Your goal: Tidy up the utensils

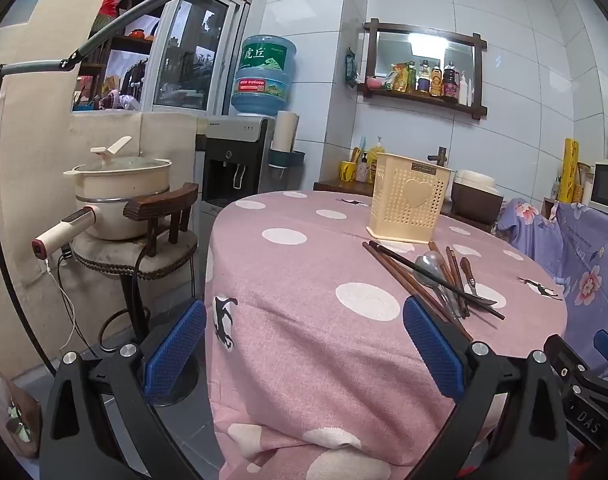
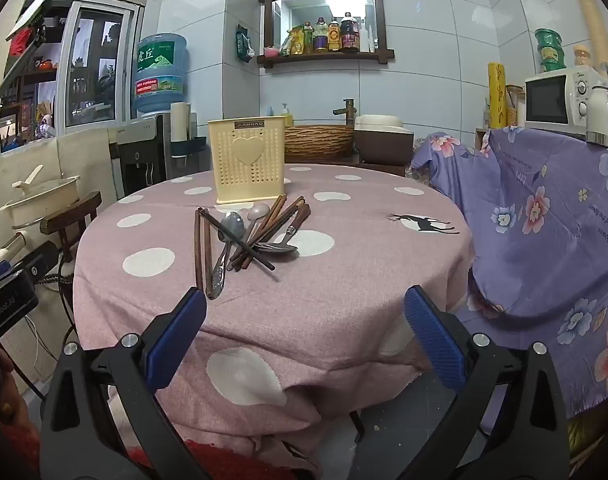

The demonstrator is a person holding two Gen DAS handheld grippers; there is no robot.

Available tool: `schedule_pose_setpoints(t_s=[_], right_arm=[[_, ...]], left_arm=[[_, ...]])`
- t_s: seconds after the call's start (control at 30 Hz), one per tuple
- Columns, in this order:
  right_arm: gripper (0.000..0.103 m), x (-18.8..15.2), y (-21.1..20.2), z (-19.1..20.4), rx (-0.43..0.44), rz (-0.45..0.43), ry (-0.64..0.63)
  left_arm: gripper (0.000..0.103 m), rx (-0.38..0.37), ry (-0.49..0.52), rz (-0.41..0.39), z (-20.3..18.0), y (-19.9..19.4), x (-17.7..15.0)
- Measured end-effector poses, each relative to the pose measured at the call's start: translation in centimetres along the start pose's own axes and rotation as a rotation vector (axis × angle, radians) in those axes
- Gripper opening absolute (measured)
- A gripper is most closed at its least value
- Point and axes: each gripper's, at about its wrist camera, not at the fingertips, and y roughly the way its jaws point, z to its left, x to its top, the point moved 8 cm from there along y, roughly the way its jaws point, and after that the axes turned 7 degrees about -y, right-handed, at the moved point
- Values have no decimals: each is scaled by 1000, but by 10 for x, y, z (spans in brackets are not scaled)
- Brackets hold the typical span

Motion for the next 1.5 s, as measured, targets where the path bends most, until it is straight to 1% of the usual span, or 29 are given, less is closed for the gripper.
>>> schedule_pose_setpoints(t_s=[0.57,0.73,0.77,0.93,1.5], right_arm=[[98,-2,1,1,0,4,1],[98,-4,0,-1,1,9,-1],[98,-4,0,-1,2,11,-2],[98,-4,2,2,3,13,-3],[98,-8,6,5,3,20,-8]], left_arm=[[98,0,-1,0,0,0,0],[98,3,-5,8,3,2,0],[98,4,-5,9,-1,3,-5],[98,5,-7,13,0,3,-7],[98,4,-3,25,2,6,-7]])
